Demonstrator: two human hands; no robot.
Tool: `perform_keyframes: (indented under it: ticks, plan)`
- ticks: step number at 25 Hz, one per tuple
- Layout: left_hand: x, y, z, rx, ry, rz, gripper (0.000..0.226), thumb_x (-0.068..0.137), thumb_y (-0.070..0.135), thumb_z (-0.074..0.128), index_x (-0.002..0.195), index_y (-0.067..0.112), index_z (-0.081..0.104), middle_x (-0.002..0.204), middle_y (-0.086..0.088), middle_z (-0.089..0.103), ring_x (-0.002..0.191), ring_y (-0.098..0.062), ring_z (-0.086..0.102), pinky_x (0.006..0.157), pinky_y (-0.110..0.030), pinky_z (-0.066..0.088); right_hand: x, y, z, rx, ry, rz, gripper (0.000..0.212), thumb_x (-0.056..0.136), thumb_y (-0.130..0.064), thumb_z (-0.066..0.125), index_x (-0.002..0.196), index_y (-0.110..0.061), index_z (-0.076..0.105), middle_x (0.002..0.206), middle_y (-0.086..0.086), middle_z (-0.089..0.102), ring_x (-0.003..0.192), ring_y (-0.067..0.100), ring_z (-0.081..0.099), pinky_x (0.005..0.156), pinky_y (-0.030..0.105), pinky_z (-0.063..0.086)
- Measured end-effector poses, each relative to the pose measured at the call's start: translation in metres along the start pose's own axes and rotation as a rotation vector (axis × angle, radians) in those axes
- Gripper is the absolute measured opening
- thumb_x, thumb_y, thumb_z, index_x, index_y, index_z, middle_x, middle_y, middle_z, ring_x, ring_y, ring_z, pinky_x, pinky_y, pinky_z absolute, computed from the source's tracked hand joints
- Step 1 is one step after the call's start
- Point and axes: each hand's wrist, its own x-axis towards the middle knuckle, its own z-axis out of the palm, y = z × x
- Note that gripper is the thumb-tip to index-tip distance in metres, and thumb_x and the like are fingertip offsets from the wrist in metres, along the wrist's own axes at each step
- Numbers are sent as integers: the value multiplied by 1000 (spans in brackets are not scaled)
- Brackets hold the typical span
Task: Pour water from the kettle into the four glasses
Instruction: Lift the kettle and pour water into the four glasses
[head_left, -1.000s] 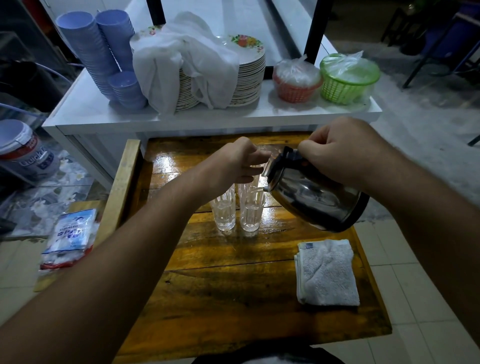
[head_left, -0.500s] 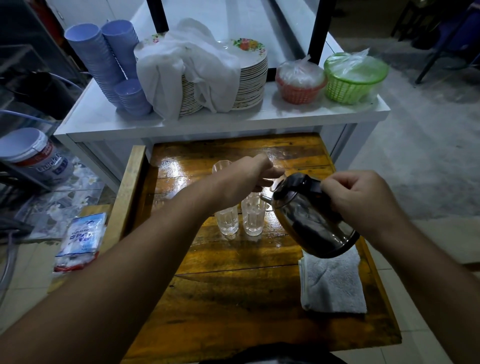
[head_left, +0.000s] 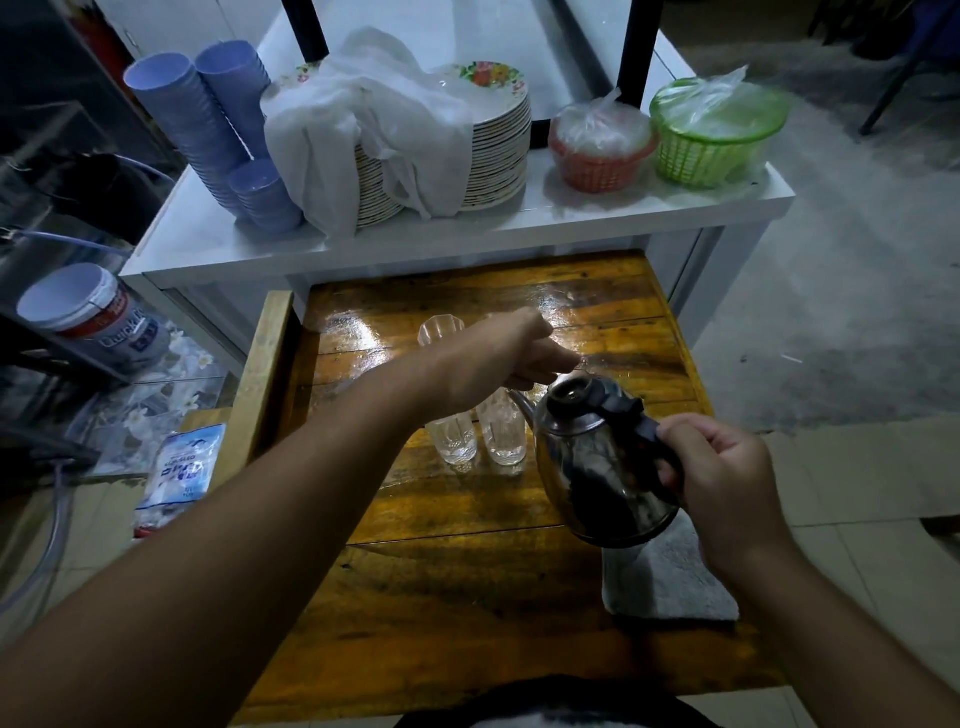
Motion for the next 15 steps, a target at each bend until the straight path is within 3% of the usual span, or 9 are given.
perform_keyframes:
  ticks: [7,10,13,15]
  plan:
    - [12,26,-19,-64,40,42,70,91,42,15,133,6,57,136,-10,61,123,-19,58,104,-32,42,13,-22,5,137,23,-50,31,91,-11,54,64,5,55,46,-4,48,44,11,45,47,24,42]
    - [20,44,-27,-34,117,38,61,101,28,12,134,1,55,138,-12,59,122,-21,57,97,-23,44,24,-35,17,131,32,-79,32,93,-11,54,63,-2,58,48,-2,49,45,10,45,42,21,40]
    - [33,43,-34,-19,144,11,56,102,23,15,137,-1,52,132,-4,59,116,-14,57,81,-10,46,41,-45,29,71,40,-93,33,90,-15,56,58,-9,57,47,-3,50,43,12,45,45,25,38]
    - [42,31,-42,3,165,-3,50,103,24,24,137,2,53,135,-1,59,121,-14,57,85,-13,45,55,-51,34,-6,16,-98,33,89,-16,56,57,-9,58,46,-3,50,44,14,46,49,32,40]
